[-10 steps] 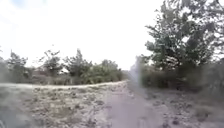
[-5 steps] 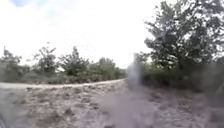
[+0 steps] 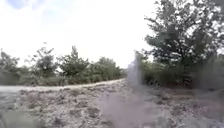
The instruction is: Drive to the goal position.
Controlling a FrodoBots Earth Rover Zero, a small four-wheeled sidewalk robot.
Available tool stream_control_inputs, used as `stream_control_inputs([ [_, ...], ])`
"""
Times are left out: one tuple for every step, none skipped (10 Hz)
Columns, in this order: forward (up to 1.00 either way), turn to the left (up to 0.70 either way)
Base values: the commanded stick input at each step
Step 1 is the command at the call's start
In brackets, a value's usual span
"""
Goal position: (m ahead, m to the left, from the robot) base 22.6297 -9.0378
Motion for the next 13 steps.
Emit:
stream_control_inputs([
  [0.59,0.04],
  [0.59,0.15],
  [0.59,0.15],
  [0.59,0.03],
  [0.59,0.01],
  [0.59,0.01],
  [0.59,0.01],
  [0.59,0.01],
  [0.59,0.01],
  [0.59,0.01],
  [0.59,0.01],
  [0.59,0.01],
  [0.59,0.01],
])
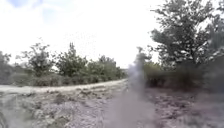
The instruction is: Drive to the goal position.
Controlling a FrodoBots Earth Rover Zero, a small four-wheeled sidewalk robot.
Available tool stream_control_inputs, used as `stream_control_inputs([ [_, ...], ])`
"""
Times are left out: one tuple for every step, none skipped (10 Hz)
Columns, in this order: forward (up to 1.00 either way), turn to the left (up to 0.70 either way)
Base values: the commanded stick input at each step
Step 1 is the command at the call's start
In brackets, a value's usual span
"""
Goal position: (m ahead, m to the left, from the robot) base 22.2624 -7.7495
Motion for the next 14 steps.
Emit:
stream_control_inputs([
  [0.59,0.01],
  [0.59,0.01],
  [0.59,0.01],
  [0.59,0.01],
  [0.59,0.01],
  [0.59,0.01],
  [0.59,0.01],
  [0.59,0.01],
  [0.59,0.01],
  [0.59,0.01],
  [0.59,0.01],
  [0.59,0.01],
  [0.59,0.01],
  [0.59,0.01],
])
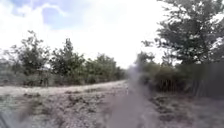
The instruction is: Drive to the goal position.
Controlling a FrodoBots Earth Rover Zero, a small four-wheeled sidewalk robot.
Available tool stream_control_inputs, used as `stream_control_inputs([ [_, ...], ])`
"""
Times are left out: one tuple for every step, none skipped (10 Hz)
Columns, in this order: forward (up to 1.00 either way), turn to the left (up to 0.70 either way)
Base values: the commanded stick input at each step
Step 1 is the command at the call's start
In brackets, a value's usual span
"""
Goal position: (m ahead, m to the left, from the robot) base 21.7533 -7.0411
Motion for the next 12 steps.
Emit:
stream_control_inputs([
  [0.59,0.01],
  [0.59,0.01],
  [0.59,0.01],
  [0.59,0.01],
  [0.59,0.01],
  [0.59,0.01],
  [0.59,0.01],
  [0.59,0.01],
  [0.59,0.01],
  [0.59,0.01],
  [0.59,0.01],
  [0.62,0.01],
])
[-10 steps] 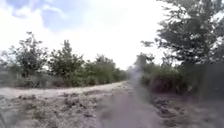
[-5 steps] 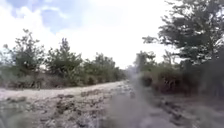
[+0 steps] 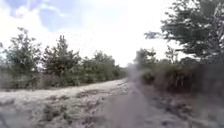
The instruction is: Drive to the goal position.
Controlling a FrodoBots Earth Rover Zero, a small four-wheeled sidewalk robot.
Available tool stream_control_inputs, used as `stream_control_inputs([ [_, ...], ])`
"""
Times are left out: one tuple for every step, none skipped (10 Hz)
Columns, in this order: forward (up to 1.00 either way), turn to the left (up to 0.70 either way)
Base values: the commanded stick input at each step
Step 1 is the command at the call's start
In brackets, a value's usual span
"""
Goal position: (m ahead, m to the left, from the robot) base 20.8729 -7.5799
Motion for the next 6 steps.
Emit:
stream_control_inputs([
  [0.69,0.01],
  [0.69,0.01],
  [0.69,0.01],
  [0.69,0.01],
  [0.69,0.01],
  [0.69,0.01],
])
